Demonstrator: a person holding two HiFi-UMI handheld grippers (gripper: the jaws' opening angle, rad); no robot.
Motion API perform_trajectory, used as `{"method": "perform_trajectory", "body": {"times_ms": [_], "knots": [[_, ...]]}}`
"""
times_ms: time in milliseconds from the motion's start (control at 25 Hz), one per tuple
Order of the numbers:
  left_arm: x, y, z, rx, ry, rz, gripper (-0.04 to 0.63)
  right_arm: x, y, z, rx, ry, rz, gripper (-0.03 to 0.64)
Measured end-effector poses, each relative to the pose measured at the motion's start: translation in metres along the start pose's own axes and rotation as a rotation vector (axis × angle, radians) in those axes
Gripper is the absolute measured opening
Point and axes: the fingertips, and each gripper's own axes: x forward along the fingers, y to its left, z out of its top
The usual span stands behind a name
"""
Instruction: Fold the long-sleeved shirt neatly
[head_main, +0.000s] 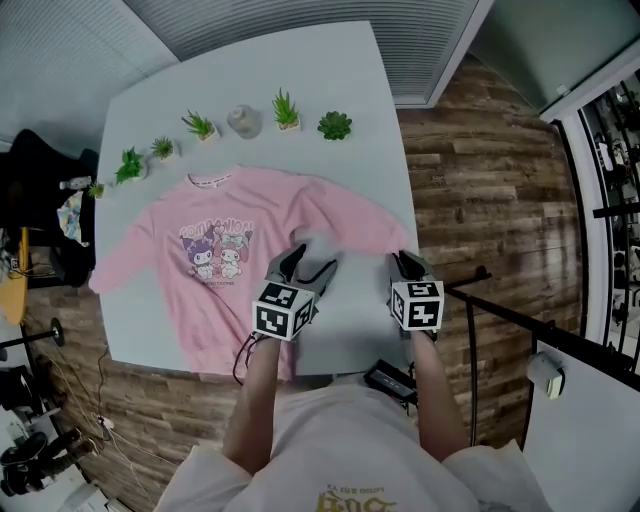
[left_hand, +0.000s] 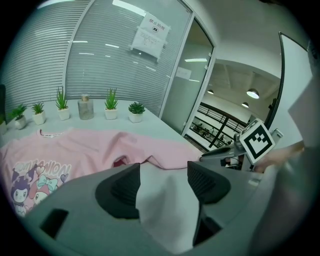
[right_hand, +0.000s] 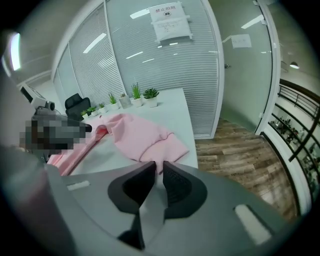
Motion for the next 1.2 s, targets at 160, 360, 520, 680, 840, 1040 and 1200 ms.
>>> {"method": "perform_trajectory", "body": {"times_ms": [160, 360, 520, 680, 840, 1040, 1200], "knots": [[-0.002, -0.002, -0.002, -0.001, 0.001, 0.006, 0.296, 0.001, 0.000, -0.003, -0.049, 0.032, -0.030, 0.040], [-0.008, 0.000, 0.000, -0.014, -0.027, 0.015, 0.295, 0.002, 0.000, -0.003, -0.066, 0.033, -0.033, 0.030], [-0.013, 0.003, 0.003, -0.032, -0.048, 0.025, 0.295, 0.001, 0.001, -0.001, -0.044, 0.014, -0.018, 0.028], [-0.019, 0.005, 0.005, -0.043, -0.058, 0.040, 0.295, -0.008, 0.001, 0.007, -0.014, -0.040, -0.015, 0.028], [-0.026, 0.007, 0.010, -0.066, -0.076, 0.050, 0.293, -0.017, -0.001, 0.015, 0.001, -0.069, -0.023, 0.028], [-0.036, 0.007, 0.017, -0.069, -0.090, 0.060, 0.293, -0.032, -0.008, 0.029, 0.011, -0.102, -0.042, 0.028], [-0.042, 0.007, 0.020, -0.072, -0.095, 0.066, 0.293, -0.043, -0.018, 0.047, 0.029, -0.143, -0.061, 0.027]]}}
